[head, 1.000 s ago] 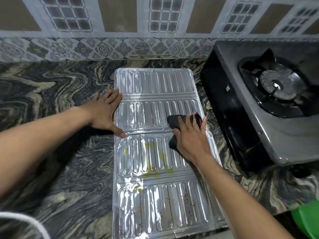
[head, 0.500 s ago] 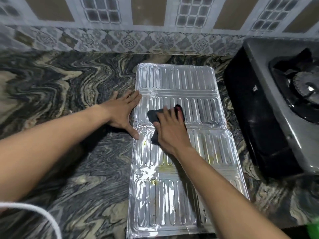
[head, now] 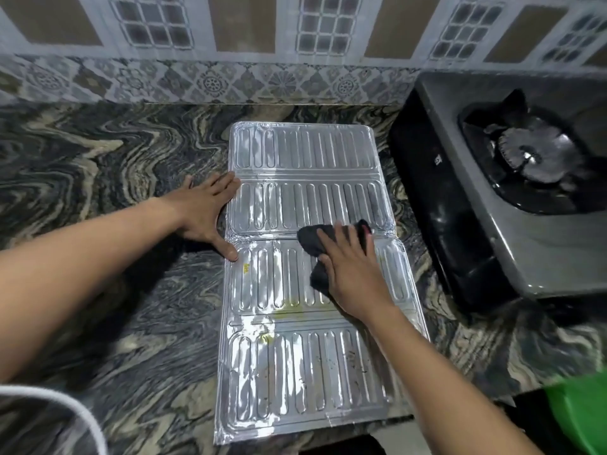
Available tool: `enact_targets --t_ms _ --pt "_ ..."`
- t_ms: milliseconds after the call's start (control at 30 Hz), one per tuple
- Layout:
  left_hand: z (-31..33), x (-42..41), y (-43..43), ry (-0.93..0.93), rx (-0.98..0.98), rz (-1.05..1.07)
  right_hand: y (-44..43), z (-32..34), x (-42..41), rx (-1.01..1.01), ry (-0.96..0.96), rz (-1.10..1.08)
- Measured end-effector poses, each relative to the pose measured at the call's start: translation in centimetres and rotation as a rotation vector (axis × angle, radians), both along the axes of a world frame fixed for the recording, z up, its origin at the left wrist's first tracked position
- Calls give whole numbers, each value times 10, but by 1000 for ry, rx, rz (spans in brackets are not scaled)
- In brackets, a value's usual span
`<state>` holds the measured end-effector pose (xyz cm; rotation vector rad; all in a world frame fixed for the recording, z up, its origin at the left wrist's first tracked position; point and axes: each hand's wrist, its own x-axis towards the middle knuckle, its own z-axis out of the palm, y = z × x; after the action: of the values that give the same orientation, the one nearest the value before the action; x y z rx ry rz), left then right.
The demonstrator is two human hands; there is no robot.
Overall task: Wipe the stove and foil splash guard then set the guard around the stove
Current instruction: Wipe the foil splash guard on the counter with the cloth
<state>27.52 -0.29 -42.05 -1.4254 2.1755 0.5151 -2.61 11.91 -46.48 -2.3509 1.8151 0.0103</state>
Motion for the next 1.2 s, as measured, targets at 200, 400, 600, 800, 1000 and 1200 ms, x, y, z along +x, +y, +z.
enact_targets --t_ms 200,400,600,800,1000,1200 --pt "9 -6 20 7 -83 -22 1 0 -27 9 -18 -125" --pt "0 -5 80 -9 -31 -29 -5 -4 -30 1 -22 -100" --pt "-2 -6 82 -16 -27 33 -11 1 -44 62 -34 -49" --pt "-2 -5 83 39 -13 39 41 -3 -42 -47 -2 -235" --pt "-8 0 83 49 -24 30 33 -1 13 -35 -55 -211" --pt "-8 0 84 50 -36 38 5 9 85 -21 -86 134"
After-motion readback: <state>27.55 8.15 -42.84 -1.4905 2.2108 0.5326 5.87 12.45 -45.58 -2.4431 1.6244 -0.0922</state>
